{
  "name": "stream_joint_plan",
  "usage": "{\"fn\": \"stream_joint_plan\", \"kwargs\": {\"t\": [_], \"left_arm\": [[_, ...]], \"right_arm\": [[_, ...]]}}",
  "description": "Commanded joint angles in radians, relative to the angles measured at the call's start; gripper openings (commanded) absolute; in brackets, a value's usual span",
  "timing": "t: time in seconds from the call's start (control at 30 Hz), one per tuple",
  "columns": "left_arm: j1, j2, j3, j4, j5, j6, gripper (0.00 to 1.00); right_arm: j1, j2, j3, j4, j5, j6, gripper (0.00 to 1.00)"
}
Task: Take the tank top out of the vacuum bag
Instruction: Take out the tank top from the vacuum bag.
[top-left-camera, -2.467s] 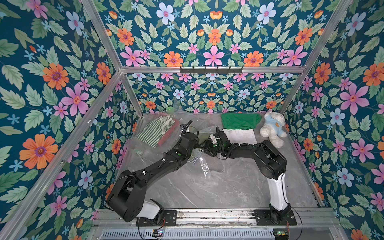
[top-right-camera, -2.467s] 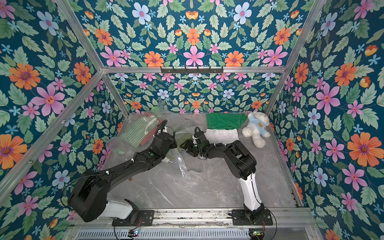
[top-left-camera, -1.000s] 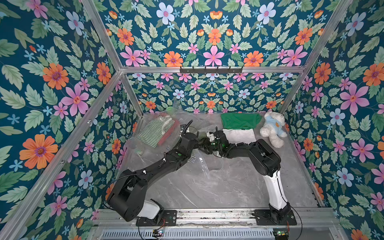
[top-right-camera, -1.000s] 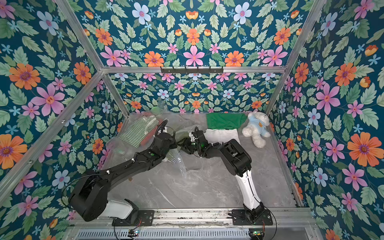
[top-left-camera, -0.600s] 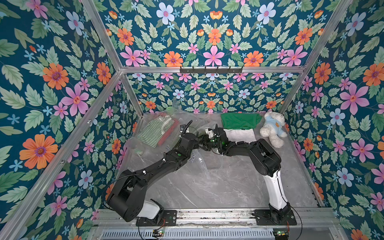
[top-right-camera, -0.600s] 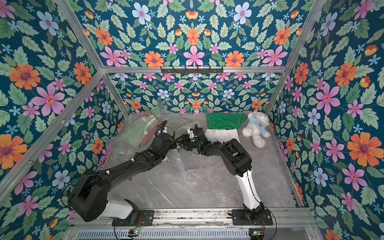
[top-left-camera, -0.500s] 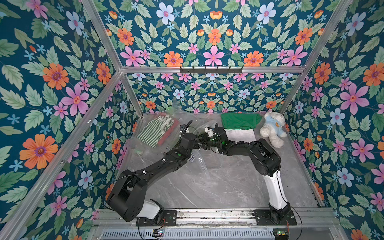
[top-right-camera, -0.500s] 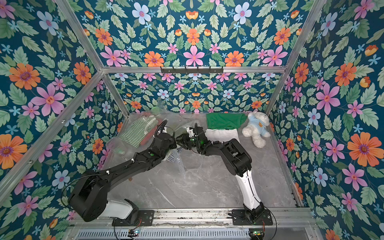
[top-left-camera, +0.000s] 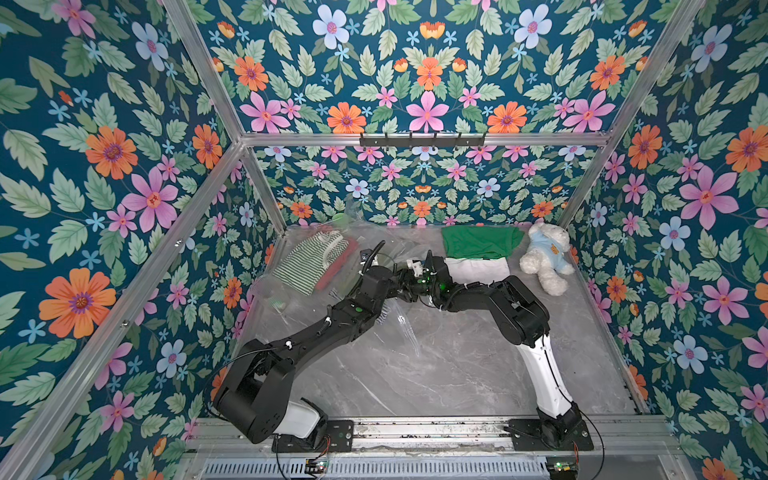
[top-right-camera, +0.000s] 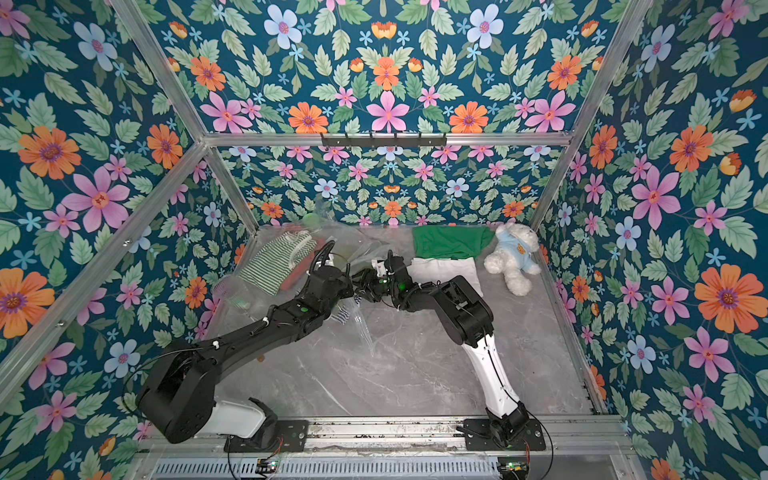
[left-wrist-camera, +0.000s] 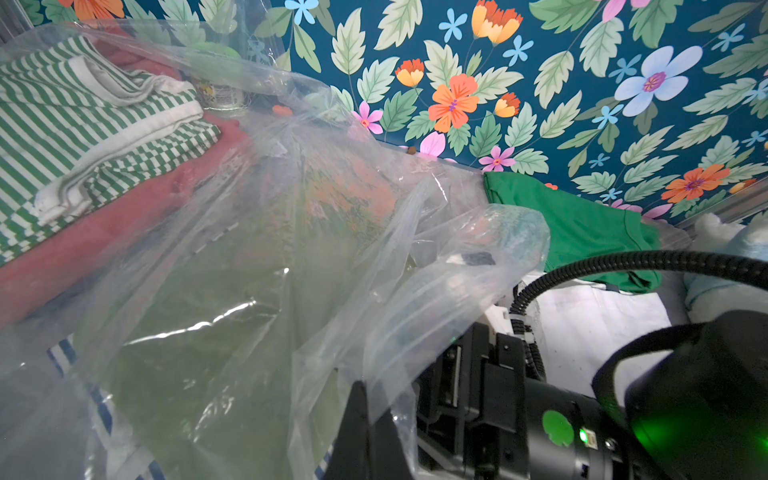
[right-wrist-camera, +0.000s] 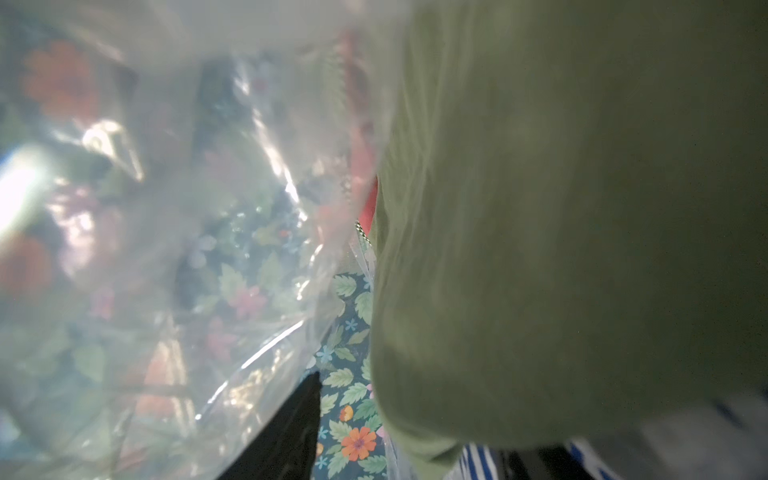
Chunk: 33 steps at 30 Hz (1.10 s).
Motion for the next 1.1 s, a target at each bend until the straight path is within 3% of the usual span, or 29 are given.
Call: {"fn": "stream_joint_plan", "kwargs": {"t": [0.0, 0.07, 0.27, 0.37, 0.43, 0.5, 0.63, 0.7, 0.87, 1.07], "left_arm": [[0.000, -0.005, 0.002, 0.019, -0.011, -0.013, 0.00], [0.000, -0.004, 0.002, 0.021, -0.010, -0.015, 0.00], [0.000, -0.005, 0.000, 0.024, -0.006, -0.015, 0.00], [0.000, -0.009, -0.004, 0.024, -0.012, -0.013, 0.00], [0.000, -0.011, -0.006, 0.024, -0.016, -0.013, 0.00], [0.000, -0.007, -0.006, 0.027, -0.012, -0.017, 0.00], [0.000, -0.003, -0.004, 0.030, -0.003, -0.019, 0.00], [0.000, -0.006, -0.005, 0.029, -0.009, -0.017, 0.00], [0.000, -0.010, -0.005, 0.026, -0.013, -0.013, 0.00], [0.000, -0.002, 0.001, 0.027, -0.007, -0.013, 0.00]], "right_arm": [[-0.001, 0.001, 0.011, -0.056, 0.035, -0.003, 0.66], [-0.002, 0.002, 0.022, -0.064, 0.033, -0.007, 0.66], [-0.001, 0.004, 0.064, 0.032, -0.030, 0.029, 0.21], [-0.001, -0.017, 0.057, 0.097, -0.064, 0.032, 0.12], [0.000, -0.032, 0.066, 0.014, -0.080, -0.017, 0.13], [0.000, -0.046, 0.066, -0.121, -0.038, -0.088, 0.17], [-0.005, -0.003, 0.079, -0.204, -0.012, -0.073, 0.46], [-0.005, 0.023, 0.098, -0.218, -0.015, -0.056, 0.55], [-0.005, 0.048, 0.134, -0.273, -0.009, -0.067, 0.69], [-0.005, 0.087, 0.195, -0.255, -0.048, -0.054, 0.71]]}}
